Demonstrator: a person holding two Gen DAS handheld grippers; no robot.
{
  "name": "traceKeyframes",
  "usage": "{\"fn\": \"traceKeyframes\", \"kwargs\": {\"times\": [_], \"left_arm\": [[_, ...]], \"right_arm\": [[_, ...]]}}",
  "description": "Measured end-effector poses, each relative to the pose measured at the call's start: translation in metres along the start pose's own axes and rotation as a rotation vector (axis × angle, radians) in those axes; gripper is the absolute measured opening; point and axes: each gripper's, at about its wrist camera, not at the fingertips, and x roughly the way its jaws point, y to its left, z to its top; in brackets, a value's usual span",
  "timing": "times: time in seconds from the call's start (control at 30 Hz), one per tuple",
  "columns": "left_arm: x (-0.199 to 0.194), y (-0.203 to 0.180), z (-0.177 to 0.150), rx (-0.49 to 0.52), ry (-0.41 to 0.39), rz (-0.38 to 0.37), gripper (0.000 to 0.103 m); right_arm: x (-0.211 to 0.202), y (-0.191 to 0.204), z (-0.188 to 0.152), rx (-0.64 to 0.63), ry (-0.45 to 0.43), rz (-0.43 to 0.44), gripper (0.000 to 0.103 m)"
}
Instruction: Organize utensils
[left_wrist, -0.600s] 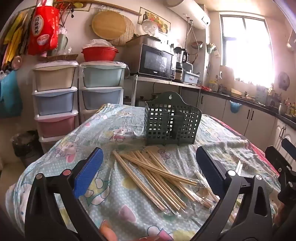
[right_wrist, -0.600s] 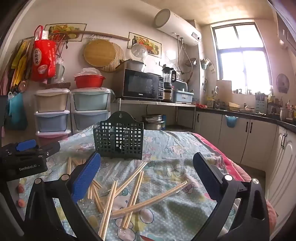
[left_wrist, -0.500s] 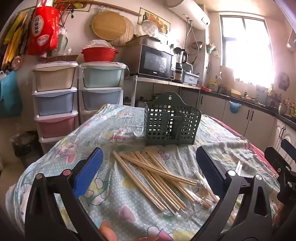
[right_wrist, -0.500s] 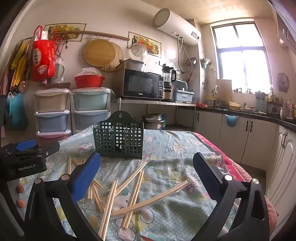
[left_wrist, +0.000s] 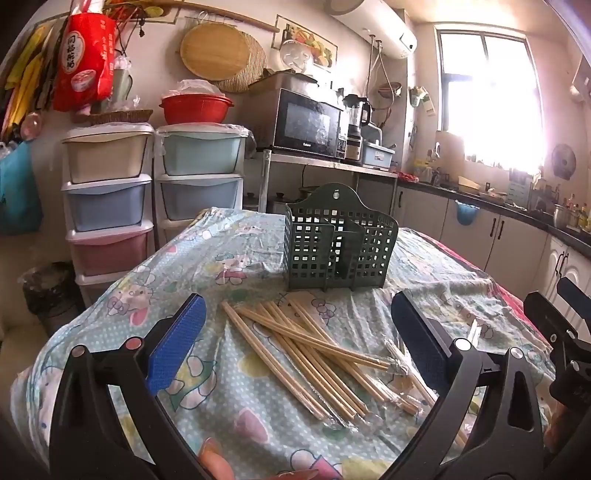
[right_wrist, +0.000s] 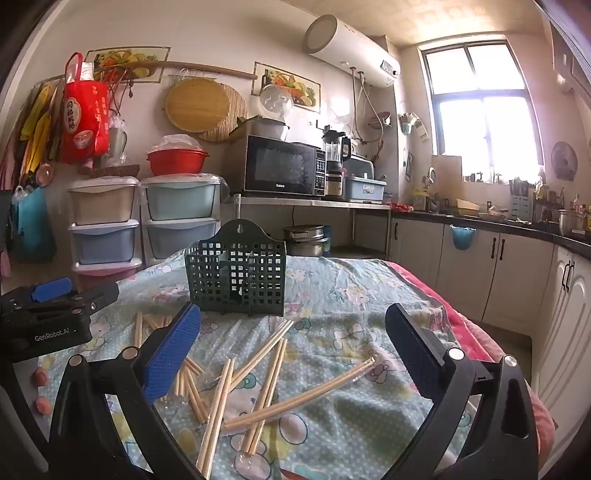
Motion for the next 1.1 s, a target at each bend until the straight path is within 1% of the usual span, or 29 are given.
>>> {"fn": "traceKeyframes", "kwargs": {"times": [0.23,1.1], "left_arm": [[0.0008,-0.0002,-0.0001,-0.001,0.003,-0.003,0.093],[0.0019,-0.0017,-0.0005,-0.004,0.004,-0.005,0.093]], "right_arm": [[0.0024,-0.0014,-0.0011,0.004,0.012,0.004,0.097],[0.0012,0.0003,-0.0008,0.003,0.011,0.007,0.097]]}}
